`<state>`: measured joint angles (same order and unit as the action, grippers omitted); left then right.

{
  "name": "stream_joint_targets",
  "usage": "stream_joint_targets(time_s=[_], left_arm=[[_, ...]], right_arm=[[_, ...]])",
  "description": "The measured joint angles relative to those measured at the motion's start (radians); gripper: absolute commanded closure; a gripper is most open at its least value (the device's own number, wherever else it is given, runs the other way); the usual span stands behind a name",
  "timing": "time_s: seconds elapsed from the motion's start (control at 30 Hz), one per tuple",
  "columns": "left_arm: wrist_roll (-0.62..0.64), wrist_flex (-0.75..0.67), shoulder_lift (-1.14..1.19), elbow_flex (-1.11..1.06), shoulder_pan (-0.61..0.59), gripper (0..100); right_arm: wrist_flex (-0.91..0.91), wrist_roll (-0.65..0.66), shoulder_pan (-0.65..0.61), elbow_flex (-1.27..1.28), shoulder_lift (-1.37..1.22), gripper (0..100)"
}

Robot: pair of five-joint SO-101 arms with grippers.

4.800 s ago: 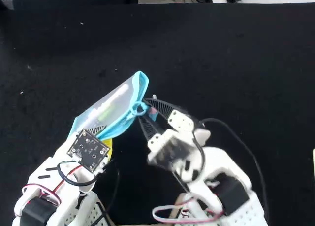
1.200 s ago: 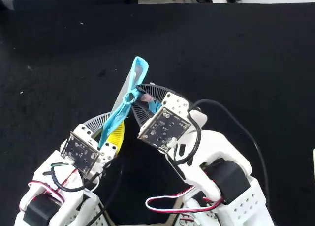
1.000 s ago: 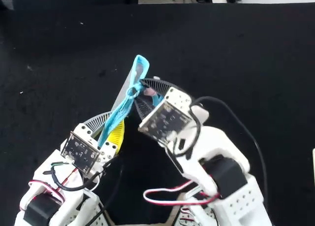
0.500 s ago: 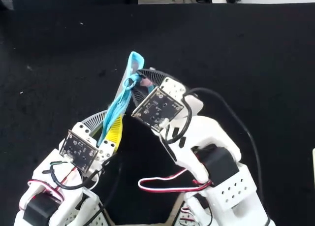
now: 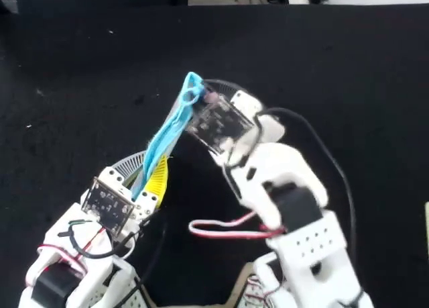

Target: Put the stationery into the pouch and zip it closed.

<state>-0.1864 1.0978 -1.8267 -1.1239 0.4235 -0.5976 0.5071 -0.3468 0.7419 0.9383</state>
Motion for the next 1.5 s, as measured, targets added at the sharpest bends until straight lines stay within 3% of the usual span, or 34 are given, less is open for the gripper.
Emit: stream_joint_targets(time_s=[0.83,1.5], left_arm=[[0.000,0.002,0.000,-0.002,-0.003,97],[0.000,0.002,0.000,-0.002,-0.003,97]], right_arm=[[0.014,0.000,0.107,-0.264,-0.339,98.8],[0.040,0.000,0.133,-0.278,-0.430,98.6]])
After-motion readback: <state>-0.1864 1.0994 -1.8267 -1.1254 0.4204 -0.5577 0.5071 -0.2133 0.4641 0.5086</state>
